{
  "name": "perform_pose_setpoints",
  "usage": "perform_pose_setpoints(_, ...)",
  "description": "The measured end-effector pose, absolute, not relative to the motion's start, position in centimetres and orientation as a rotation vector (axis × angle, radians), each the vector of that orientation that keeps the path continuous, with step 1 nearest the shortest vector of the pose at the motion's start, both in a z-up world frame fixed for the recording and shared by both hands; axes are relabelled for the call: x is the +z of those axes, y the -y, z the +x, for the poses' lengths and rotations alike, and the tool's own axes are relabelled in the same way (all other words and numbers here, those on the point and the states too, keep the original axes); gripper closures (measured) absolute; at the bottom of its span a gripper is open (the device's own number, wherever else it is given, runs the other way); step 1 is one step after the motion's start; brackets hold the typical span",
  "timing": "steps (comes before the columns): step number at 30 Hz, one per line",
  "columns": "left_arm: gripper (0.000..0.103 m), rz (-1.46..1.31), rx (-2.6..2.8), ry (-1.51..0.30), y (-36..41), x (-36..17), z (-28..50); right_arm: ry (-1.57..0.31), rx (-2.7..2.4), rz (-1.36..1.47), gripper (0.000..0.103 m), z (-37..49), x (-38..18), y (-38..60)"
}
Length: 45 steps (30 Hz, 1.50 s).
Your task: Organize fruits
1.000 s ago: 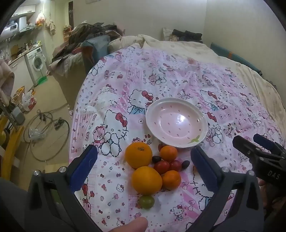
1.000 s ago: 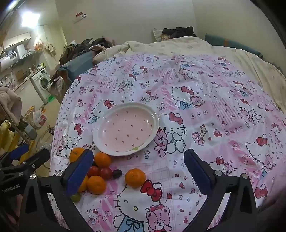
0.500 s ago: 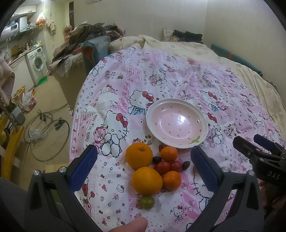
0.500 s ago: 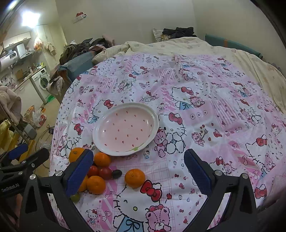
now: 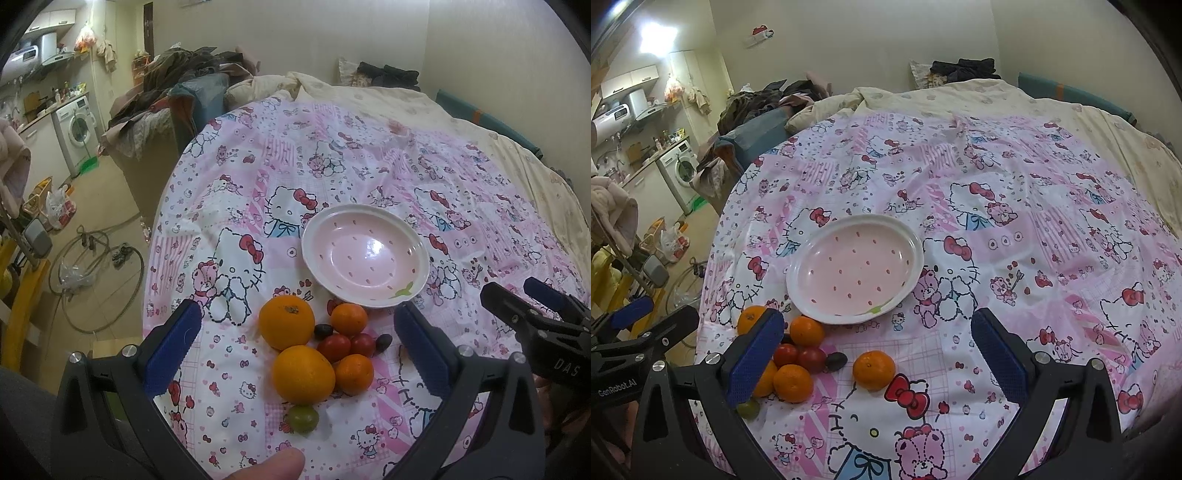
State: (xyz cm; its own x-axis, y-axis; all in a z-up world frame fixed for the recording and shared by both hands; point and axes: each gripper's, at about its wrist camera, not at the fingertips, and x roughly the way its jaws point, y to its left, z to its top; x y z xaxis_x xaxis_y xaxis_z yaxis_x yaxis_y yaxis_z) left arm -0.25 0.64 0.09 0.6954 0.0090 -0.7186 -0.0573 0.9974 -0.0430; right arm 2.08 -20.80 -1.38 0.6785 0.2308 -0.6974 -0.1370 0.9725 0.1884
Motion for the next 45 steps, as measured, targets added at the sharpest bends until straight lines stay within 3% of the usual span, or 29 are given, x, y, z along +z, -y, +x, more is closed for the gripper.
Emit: perform_pose_setpoints(45,0.000,-0.070,0.032,-0.792,-0.36,0.35,-0.17,-0.789,0.216,0.119,0.000,1.87,-1.19,20.68)
